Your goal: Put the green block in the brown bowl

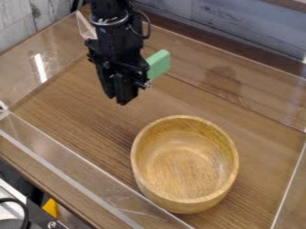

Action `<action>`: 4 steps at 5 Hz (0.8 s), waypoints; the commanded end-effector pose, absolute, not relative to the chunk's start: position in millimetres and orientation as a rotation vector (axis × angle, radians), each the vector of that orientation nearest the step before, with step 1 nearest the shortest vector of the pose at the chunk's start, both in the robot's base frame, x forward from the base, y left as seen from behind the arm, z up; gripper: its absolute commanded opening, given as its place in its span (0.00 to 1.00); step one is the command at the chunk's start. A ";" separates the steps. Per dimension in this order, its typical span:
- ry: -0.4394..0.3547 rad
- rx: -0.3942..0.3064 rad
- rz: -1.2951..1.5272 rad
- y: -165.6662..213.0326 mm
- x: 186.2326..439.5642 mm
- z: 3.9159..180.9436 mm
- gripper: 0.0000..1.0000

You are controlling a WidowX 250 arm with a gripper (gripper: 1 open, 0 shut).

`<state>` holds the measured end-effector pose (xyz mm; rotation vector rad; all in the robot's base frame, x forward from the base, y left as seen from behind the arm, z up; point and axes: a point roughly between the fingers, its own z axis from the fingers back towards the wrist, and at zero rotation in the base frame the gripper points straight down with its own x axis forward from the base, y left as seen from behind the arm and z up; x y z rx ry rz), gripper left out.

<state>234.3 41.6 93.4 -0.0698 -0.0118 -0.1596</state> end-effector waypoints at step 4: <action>-0.152 -0.031 -0.177 58.4 318.5 90.5 0.00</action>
